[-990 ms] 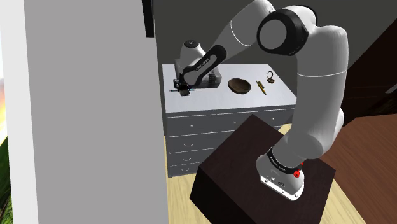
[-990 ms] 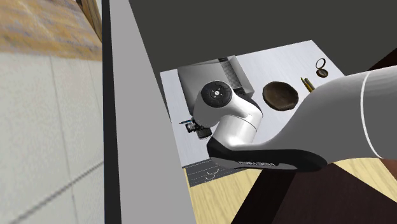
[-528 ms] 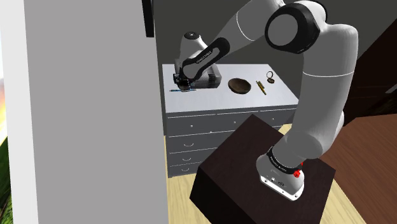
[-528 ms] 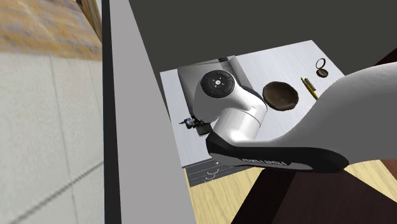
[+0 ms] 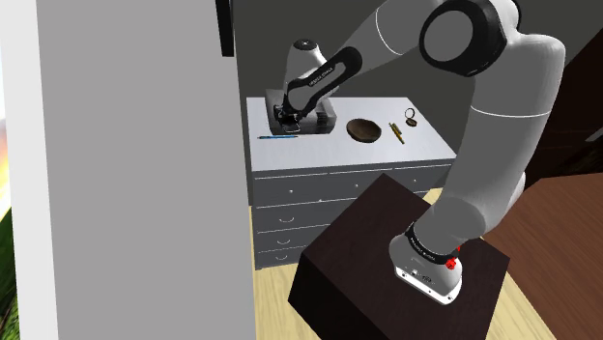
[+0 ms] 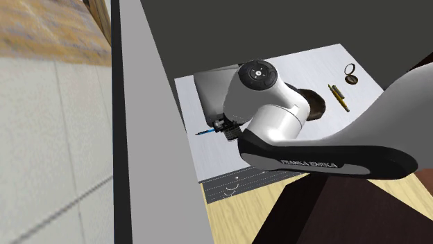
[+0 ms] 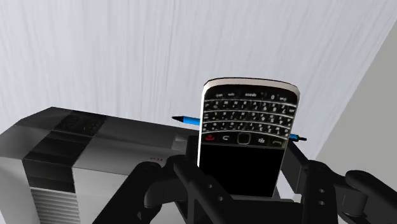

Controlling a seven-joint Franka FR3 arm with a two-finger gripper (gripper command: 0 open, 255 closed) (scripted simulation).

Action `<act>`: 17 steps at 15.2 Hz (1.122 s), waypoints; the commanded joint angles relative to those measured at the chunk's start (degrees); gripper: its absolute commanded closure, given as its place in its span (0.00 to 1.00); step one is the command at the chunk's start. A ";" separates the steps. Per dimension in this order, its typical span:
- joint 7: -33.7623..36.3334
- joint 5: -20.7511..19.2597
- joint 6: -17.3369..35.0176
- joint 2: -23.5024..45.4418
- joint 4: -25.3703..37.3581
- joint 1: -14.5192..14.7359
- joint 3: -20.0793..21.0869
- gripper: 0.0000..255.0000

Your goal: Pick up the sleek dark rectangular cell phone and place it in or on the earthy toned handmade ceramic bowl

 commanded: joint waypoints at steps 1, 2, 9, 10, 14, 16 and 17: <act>-2.70 0.67 1.37 -1.46 -2.57 -2.15 -0.11 1.00; -4.19 1.10 1.90 -2.08 -3.59 -3.31 -0.16 1.00; -15.82 4.84 4.65 -5.37 -8.89 -11.76 -0.44 1.00; -17.62 5.47 4.91 -5.68 -9.38 -13.02 -0.46 1.00; -25.05 8.15 5.59 -6.54 -10.68 -18.09 -0.54 1.00; -28.86 9.55 5.71 -6.72 -10.92 -20.63 -0.58 1.00; -30.76 10.25 5.72 -6.75 -10.94 -21.91 -0.59 1.00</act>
